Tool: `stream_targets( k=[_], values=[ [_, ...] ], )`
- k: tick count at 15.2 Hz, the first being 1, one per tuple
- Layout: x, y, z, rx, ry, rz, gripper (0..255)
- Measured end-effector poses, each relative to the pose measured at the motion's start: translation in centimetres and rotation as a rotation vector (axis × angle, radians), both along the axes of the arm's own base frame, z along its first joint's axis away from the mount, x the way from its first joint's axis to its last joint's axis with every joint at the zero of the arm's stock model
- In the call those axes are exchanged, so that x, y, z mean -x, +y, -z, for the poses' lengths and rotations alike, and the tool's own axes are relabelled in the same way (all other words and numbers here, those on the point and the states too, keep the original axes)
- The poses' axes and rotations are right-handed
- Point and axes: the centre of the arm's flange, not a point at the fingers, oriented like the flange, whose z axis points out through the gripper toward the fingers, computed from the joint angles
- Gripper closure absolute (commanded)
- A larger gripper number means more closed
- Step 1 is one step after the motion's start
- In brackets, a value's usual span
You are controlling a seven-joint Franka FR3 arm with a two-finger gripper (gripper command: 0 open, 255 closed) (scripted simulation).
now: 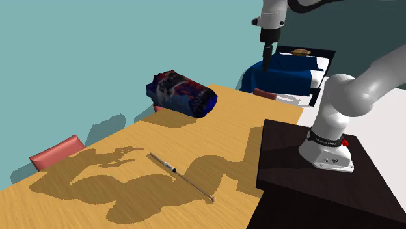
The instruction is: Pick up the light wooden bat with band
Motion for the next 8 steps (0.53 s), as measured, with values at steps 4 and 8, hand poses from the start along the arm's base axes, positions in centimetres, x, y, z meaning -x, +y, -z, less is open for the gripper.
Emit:
stream_targets(
  k=[4, 8],
  values=[
    [-1.0, 1.7, 1.8, -0.002, -0.003, 0.013, 0],
    [-2.8, 4.8, 5.4, -0.007, -0.009, 0.040, 0]
  ],
)
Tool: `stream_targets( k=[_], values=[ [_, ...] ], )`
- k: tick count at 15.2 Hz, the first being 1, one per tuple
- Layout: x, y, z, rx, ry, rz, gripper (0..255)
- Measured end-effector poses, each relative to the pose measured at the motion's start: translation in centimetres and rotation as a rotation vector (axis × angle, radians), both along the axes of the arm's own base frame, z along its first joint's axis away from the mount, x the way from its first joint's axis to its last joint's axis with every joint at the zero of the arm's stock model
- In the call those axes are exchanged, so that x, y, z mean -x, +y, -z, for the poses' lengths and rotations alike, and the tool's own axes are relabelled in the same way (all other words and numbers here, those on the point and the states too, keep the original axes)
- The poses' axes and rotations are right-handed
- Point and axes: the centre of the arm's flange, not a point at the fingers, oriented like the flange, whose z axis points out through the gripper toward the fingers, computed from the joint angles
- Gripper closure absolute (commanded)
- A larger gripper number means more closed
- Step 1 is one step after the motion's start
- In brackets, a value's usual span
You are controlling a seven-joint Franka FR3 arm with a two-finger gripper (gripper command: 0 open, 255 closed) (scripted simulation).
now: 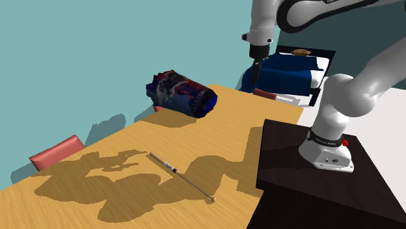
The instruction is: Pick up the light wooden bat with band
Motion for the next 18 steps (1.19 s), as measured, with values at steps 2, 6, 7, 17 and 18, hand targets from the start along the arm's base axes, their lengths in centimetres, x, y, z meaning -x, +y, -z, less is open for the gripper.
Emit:
stream_targets(
  k=[2, 6, 7, 17, 18],
  values=[
    [-1.4, 1.4, 1.8, -0.003, -0.004, 0.014, 0],
    [-3.4, 4.5, 5.5, -0.008, -0.011, 0.042, 0],
    [-4.1, 5.0, 6.4, -0.009, -0.013, 0.049, 0],
    [-10.0, 12.7, 15.1, -0.021, -0.031, 0.117, 0],
    [-10.5, 13.5, 15.8, -0.022, -0.033, 0.124, 0]
  ],
)
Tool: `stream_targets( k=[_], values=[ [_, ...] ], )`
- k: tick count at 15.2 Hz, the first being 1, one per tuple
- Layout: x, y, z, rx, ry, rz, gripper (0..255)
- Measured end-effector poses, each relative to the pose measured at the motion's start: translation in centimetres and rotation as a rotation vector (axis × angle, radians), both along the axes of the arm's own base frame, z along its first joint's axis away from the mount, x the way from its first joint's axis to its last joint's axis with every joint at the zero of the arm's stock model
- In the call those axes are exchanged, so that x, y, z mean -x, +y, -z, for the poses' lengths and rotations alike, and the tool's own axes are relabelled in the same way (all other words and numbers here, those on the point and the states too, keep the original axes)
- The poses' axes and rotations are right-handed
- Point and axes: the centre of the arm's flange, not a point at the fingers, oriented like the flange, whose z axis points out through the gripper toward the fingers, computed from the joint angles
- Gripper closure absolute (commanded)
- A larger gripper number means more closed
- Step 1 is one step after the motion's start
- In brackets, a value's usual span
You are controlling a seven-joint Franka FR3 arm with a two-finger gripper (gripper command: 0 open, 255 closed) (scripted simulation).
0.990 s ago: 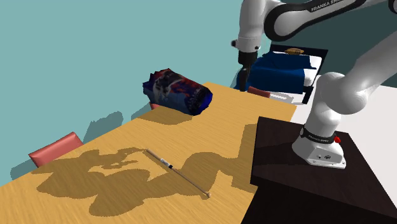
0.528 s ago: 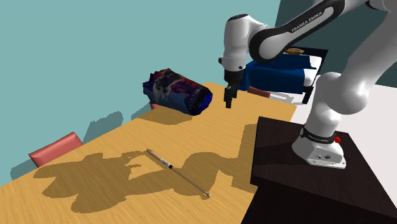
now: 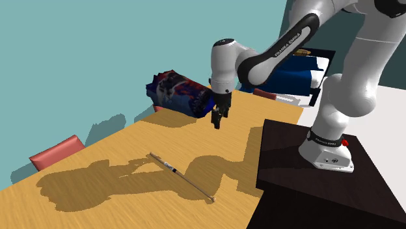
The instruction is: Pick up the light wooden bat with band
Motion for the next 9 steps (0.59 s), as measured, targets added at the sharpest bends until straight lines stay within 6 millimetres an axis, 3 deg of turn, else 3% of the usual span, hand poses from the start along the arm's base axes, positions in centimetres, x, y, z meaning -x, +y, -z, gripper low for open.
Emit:
stream_targets(
  k=[9],
  values=[
    [-5.8, 6.0, 7.9, -0.013, -0.017, 0.062, 0]
  ],
)
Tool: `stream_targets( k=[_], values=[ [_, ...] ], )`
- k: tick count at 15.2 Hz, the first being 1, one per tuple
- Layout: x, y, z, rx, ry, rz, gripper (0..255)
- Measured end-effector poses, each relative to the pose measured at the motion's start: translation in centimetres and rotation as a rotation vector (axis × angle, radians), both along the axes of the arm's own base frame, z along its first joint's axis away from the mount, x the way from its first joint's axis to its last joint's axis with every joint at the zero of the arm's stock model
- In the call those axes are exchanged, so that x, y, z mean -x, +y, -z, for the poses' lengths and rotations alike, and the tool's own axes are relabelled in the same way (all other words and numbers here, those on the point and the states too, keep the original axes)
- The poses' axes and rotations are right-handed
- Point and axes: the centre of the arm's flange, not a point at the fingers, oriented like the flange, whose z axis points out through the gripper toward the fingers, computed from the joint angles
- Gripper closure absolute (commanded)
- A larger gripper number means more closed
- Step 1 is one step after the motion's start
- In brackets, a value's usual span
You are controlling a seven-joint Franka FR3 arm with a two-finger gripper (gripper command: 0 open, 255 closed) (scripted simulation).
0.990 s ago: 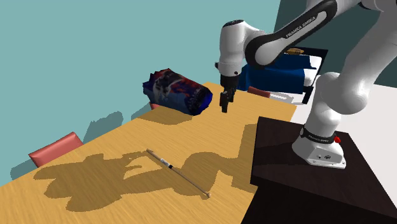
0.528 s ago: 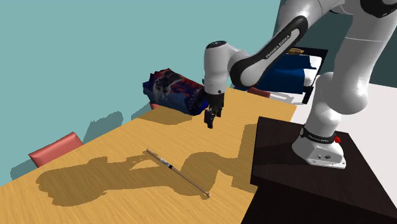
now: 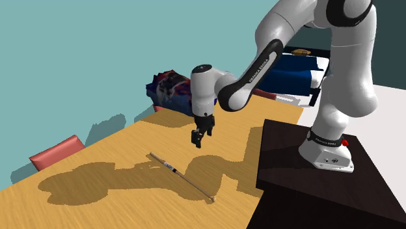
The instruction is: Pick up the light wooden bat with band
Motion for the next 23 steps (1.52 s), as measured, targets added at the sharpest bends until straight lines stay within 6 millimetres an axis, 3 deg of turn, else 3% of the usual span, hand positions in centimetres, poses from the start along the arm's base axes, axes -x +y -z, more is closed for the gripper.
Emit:
stream_targets(
  k=[13, 21, 22, 23],
  values=[
    [-9.4, 9.0, 10.5, -0.016, -0.022, 0.089, 0],
    [-10.1, 9.4, 14.7, -0.017, -0.024, 0.094, 0],
    [-10.1, 9.3, 14.9, -0.017, -0.023, 0.094, 255],
    [-10.1, 9.3, 15.0, -0.017, -0.024, 0.094, 255]
  ],
)
